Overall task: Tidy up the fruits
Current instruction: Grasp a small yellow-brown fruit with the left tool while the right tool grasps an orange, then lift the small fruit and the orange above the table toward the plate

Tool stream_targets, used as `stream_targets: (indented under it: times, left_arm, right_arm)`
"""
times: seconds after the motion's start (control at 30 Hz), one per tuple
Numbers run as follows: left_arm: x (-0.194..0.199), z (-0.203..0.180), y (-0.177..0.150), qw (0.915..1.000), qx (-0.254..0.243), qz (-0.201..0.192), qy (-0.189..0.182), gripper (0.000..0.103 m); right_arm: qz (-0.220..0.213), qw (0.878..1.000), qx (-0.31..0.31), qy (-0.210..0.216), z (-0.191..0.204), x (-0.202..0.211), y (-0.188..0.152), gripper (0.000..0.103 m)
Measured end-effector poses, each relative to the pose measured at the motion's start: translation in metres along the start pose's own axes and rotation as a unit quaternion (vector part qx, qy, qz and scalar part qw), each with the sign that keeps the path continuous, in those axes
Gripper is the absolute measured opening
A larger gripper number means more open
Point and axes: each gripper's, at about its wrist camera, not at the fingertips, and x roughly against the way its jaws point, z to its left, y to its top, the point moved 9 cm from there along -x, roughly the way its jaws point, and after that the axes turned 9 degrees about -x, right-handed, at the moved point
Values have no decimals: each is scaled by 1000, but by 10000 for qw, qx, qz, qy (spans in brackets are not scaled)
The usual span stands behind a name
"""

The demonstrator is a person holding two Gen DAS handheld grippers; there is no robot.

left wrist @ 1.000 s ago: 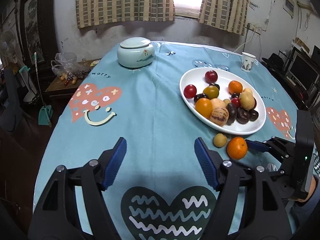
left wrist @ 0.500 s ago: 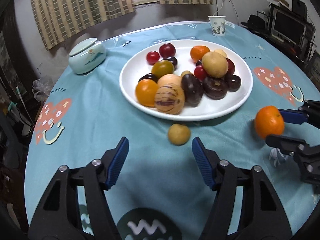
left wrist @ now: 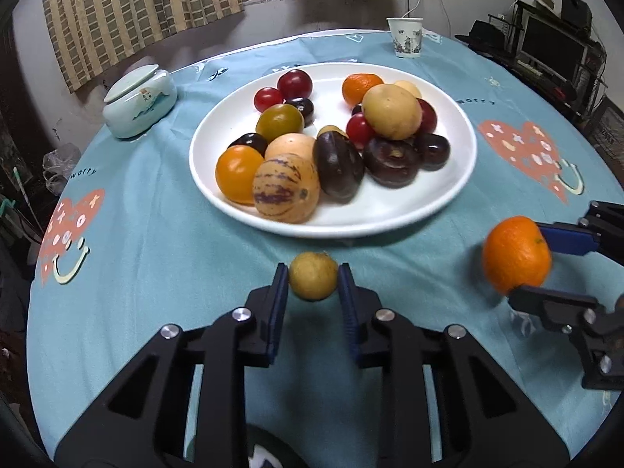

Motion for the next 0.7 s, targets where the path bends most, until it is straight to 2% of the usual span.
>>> stream_targets:
  times: [0.2,0.43,0.7]
  left_arm:
    - [38,-12,-8,9995,-13,-292,-146,26]
    - [59,-36,-8,9977,-332,-449,374,26]
    - [61,-49,-11,9981,-305,-388,371,26]
  right_arm:
    - [-2,9999,93,79,7,2,-2,44]
    - [-22,9995,275,154,24,10,-7,44]
    - [-1,10000,67,71,12,20,-19,44]
